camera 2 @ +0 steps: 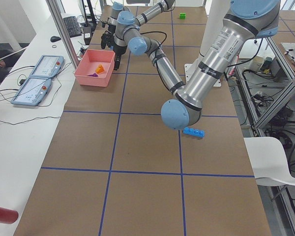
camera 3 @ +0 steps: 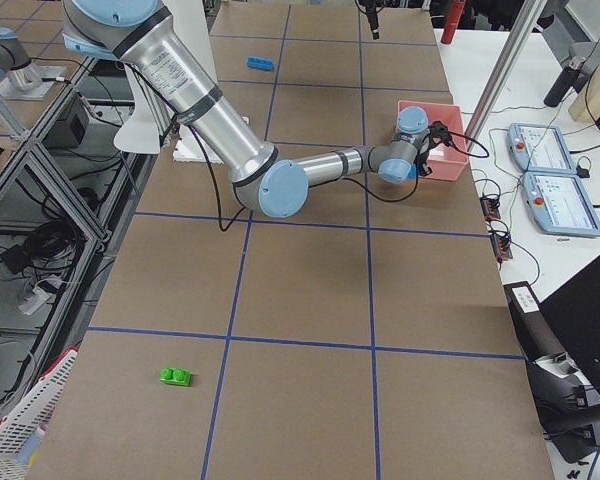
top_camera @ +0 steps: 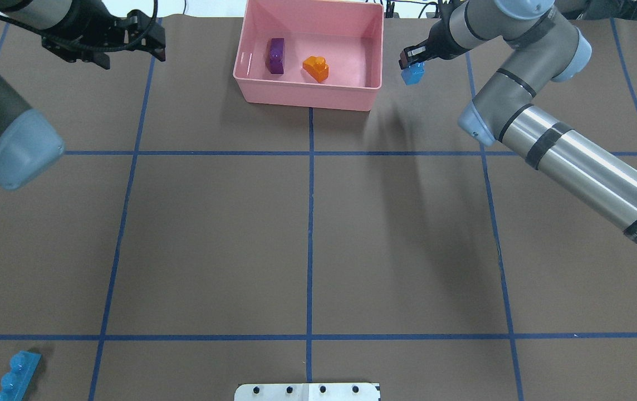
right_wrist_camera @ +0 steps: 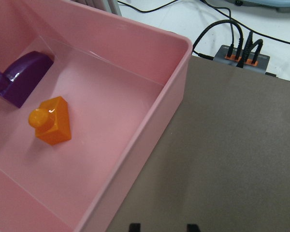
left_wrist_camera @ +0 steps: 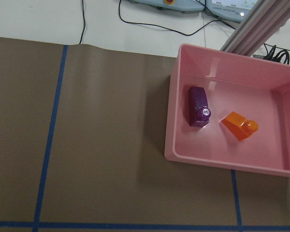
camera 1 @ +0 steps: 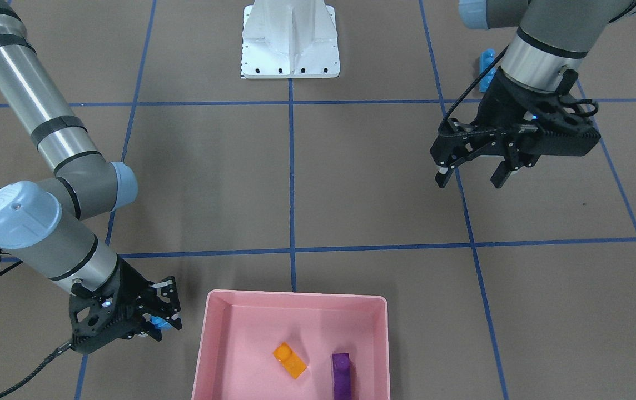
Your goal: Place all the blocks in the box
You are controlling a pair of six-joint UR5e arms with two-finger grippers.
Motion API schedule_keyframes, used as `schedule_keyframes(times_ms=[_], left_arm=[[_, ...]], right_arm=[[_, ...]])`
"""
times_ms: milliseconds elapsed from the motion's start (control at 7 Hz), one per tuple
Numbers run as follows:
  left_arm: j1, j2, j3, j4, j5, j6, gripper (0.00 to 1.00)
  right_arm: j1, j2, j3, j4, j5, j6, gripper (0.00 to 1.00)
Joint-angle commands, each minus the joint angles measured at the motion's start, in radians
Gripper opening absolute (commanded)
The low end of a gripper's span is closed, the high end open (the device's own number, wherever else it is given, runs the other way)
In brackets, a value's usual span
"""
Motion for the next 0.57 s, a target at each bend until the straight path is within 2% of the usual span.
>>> schedule_keyframes(times_ms=[0, 143, 286, 429], left_arm=[[0.004, 0.208, -0.119, 0.0, -0.012, 0.098, 1.0], [0.004, 0.275, -0.153, -0.003, -0.012, 0.176, 1.0], [0.006, 0.351, -0.205, -0.006, -0.009, 0.249, 1.0], [0.014, 0.411, -0.22, -0.011, -0.006, 0.312, 1.0]], right_arm=[[0.06, -0.009, 0.15, -0.182, 0.069, 0.001, 0.0], [0.057, 0.023, 0.144, -0.204, 0.062, 0.007, 0.0], [0.051, 0.085, 0.132, -0.295, 0.043, 0.012, 0.0], [0.029, 0.173, 0.061, -0.324, 0.001, 0.021, 0.0]])
